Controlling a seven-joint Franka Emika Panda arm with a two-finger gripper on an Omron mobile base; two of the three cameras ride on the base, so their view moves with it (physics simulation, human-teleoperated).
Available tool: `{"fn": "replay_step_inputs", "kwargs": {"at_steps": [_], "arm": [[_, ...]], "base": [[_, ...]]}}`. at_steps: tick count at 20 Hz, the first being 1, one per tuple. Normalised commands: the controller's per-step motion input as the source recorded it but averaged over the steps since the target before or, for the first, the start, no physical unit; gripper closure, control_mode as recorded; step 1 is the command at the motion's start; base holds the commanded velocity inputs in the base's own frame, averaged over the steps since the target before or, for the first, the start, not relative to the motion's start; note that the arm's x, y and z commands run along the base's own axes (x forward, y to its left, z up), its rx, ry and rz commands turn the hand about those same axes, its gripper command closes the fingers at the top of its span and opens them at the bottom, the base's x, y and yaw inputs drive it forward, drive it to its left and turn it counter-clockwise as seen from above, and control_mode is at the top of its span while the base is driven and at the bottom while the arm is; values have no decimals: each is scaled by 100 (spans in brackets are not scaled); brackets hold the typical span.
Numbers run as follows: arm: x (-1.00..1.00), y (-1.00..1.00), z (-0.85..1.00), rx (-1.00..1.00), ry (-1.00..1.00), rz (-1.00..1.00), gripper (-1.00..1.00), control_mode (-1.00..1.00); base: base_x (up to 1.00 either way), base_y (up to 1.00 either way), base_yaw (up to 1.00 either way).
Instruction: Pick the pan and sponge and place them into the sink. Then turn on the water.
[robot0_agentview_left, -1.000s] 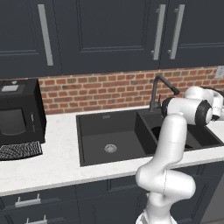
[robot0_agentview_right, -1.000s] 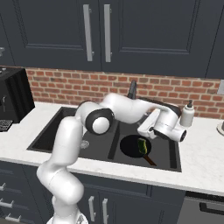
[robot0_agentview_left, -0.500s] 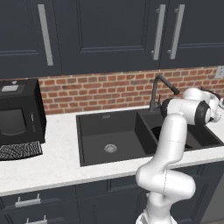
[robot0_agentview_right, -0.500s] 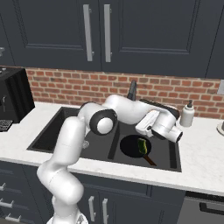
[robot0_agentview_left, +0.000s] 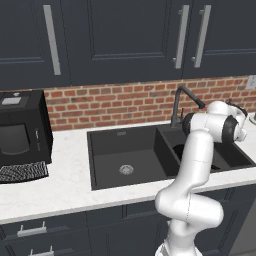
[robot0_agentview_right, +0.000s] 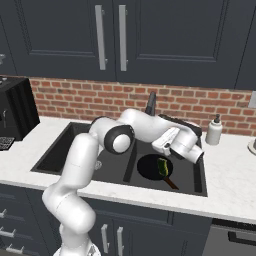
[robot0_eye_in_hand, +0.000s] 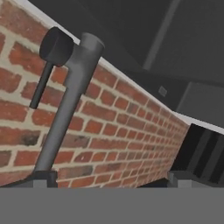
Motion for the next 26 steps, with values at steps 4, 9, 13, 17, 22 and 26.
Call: {"fn": "replay_step_inputs", "kwargs": {"at_steps": [4,9,13,17,22,26], "arm": [[12,3,0,6,0,-3,-100,-100],[8,13,0,6,0,-6,-100,-100],[9,14,0,6,0,-6,-100,-100],[19,12,0,8,0,-6,-100,-100],[25,2,3,11,0,-4,-100,-100],[29,0,2,13,0,-2,-100,-100]], "base": [[0,0,0],[0,0,0],[0,0,0],[0,0,0],[0,0,0],[0,0,0]]}}
